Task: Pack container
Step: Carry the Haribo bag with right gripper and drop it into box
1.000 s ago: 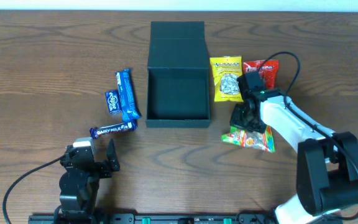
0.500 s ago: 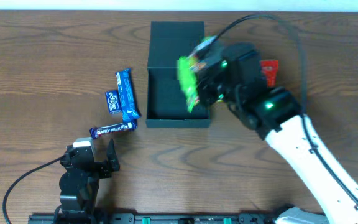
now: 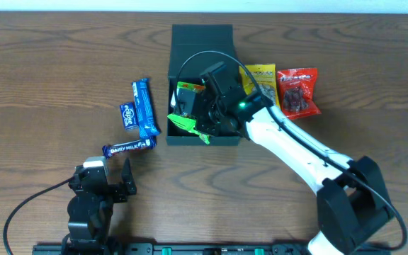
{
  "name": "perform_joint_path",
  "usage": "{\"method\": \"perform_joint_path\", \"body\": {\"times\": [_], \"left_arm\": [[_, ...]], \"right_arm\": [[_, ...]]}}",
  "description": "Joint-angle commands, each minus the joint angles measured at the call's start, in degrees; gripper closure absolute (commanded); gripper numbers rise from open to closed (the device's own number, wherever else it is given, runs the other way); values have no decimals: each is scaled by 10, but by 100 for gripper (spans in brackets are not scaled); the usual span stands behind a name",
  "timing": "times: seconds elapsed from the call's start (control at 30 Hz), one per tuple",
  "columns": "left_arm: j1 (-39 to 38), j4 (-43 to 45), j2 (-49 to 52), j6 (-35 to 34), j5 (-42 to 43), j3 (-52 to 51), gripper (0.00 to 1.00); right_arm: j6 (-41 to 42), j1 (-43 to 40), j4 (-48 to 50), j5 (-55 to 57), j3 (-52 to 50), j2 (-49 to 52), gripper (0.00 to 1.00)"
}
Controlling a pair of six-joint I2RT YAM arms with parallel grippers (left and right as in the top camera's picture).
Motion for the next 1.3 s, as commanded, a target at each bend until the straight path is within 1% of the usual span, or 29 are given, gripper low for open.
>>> {"method": "perform_joint_path", "body": {"times": [0.0,0.03,0.07,0.17,0.27,0.4,0.43,0.47,0.5,0.53,0.57,0.6,0.67,0.73,0.9,0.93,1.0,1.07,1.13,1.2,1.23,1.27], "left_arm": [[3,-1,-3,8,-6,-10,5],[3,-1,-3,8,-6,-10,5],[3,-1,-3,8,-6,-10,5],[3,-1,-3,8,-6,-10,5],[3,-1,-3,8,-6,-10,5],[3,-1,-3,8,-6,-10,5],[3,-1,-3,8,-6,-10,5],[3,-1,-3,8,-6,-10,5],[3,-1,-3,8,-6,-10,5],[3,-1,-3,8,-6,-10,5],[3,-1,-3,8,-6,-10,5],[3,-1,-3,8,-6,-10,5],[3,0,-3,8,-6,-10,5],[3,0,-3,4,-3,-10,5],[3,4,-3,-56,45,-10,5],[3,27,-3,-70,71,-10,5],[3,109,-2,-74,140,-9,5],[3,172,10,-77,153,0,5],[3,193,61,-76,132,48,5],[3,192,146,-52,121,111,5],[3,191,195,-40,121,141,5],[3,182,268,-29,119,188,5]], "right_arm": [[-19,15,18,52,1,-1,85],[-19,17,28,83,2,-2,50],[-14,20,39,111,2,-5,1],[14,24,60,159,2,-22,1],[28,26,60,181,2,-46,1],[110,24,17,173,2,-75,1],[112,23,-3,170,2,-74,2],[112,21,-25,152,2,-71,16],[111,18,-40,122,2,-69,37],[112,15,-49,85,2,-63,71],[115,11,-49,41,1,-56,94],[124,7,-44,17,1,-49,98],[162,-4,-26,-14,1,-22,99],[182,-7,-19,-35,1,3,99],[242,-14,-21,-87,3,10,99],[260,-16,-22,-88,3,2,99],[291,-29,-30,-88,3,-24,99],[305,-46,-38,-88,3,-53,99],[309,-76,-49,-87,3,-94,99],[309,-104,-52,-85,3,-123,99],[309,-116,-51,-80,3,-130,99],[309,-133,-51,-74,3,-137,99]]}}
